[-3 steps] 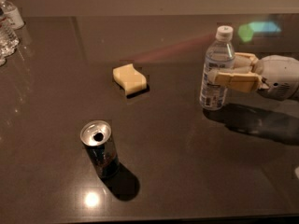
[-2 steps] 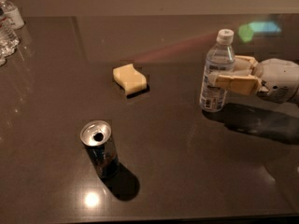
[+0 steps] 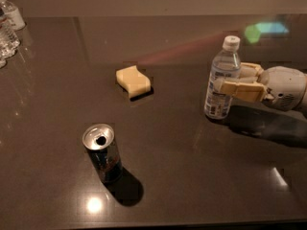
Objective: Place blue plastic bottle upright
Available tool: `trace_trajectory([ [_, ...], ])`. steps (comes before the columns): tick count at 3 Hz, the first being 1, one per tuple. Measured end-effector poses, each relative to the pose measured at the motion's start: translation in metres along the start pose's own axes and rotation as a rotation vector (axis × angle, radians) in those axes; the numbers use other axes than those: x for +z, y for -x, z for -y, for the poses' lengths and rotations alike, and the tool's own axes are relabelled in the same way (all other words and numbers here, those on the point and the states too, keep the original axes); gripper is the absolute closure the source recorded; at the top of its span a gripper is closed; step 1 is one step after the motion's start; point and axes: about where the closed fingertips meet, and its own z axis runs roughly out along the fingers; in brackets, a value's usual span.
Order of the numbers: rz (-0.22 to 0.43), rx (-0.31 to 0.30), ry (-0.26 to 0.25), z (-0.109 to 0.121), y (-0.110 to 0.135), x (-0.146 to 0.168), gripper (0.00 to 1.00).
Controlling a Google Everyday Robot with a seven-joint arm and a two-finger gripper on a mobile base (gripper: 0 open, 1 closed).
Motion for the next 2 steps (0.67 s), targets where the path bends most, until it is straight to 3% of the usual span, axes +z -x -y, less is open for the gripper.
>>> trace_trajectory([
  [2, 0.048, 0.000, -0.014, -0.0017, -0.0085, -0.0047, 0.38],
])
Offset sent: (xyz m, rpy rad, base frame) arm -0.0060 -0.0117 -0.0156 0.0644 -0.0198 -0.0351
